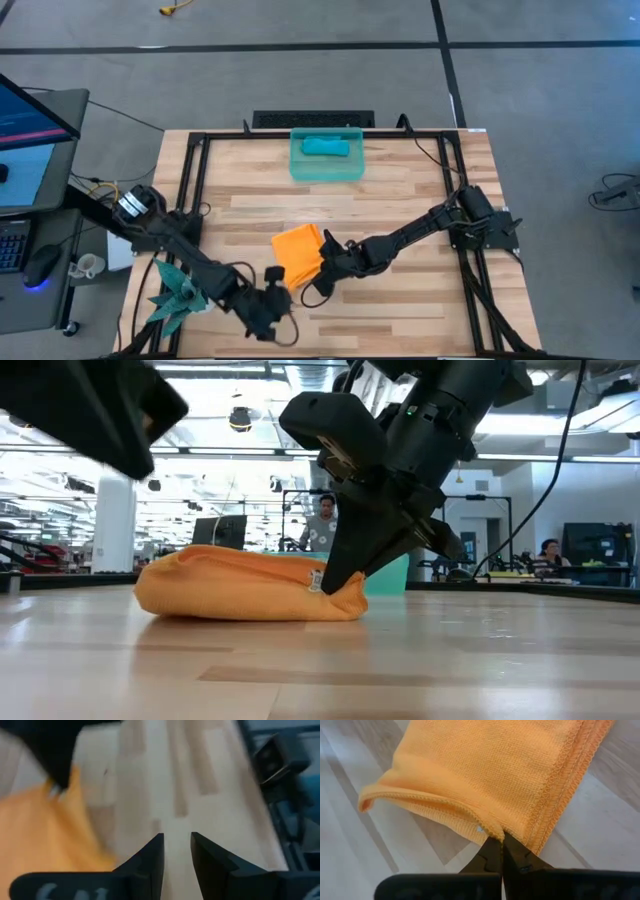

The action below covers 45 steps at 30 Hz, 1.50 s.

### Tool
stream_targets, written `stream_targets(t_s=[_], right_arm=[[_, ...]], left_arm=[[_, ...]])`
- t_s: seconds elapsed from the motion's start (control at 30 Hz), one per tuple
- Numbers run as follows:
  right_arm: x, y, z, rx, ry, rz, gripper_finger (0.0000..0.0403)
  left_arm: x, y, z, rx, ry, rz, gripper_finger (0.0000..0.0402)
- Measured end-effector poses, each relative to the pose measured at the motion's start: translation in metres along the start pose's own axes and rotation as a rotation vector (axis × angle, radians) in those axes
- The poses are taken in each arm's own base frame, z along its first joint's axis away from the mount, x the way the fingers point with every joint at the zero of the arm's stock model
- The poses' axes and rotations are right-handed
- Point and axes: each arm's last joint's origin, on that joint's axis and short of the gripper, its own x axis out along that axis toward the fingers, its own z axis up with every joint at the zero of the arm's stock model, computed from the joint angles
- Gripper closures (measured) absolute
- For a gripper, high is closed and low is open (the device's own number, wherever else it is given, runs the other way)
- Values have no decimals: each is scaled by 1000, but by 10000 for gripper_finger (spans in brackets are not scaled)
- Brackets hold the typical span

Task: Roll microfiber towels into tight, uniform cylinder then place into a basket
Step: Roll the orange microfiber cloth

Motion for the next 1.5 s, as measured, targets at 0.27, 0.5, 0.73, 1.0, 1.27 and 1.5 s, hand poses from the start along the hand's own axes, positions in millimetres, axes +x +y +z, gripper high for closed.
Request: stream_targets(t_s=[0.27, 0.5, 0.73, 1.0, 1.27, 1.5], right_arm=[[0, -1, 1, 2, 6, -4, 393], [0, -2, 0, 1, 22, -3, 394], [0, -2, 1, 2, 21, -3, 394], [0, -1, 0, 12, 21, -1, 394], [0, -1, 0, 37, 28, 3, 389], [1, -1, 1, 63, 85, 47, 376]], left_arm=[[40, 0, -13, 59, -33, 59, 315], [50, 13, -23, 28, -9, 268, 315], [47, 13, -26, -6, -24, 333, 315], [44, 30, -38, -71, 61, 484, 315], [47, 31, -39, -89, 94, 426, 315], [50, 46, -58, -165, 117, 458, 315]])
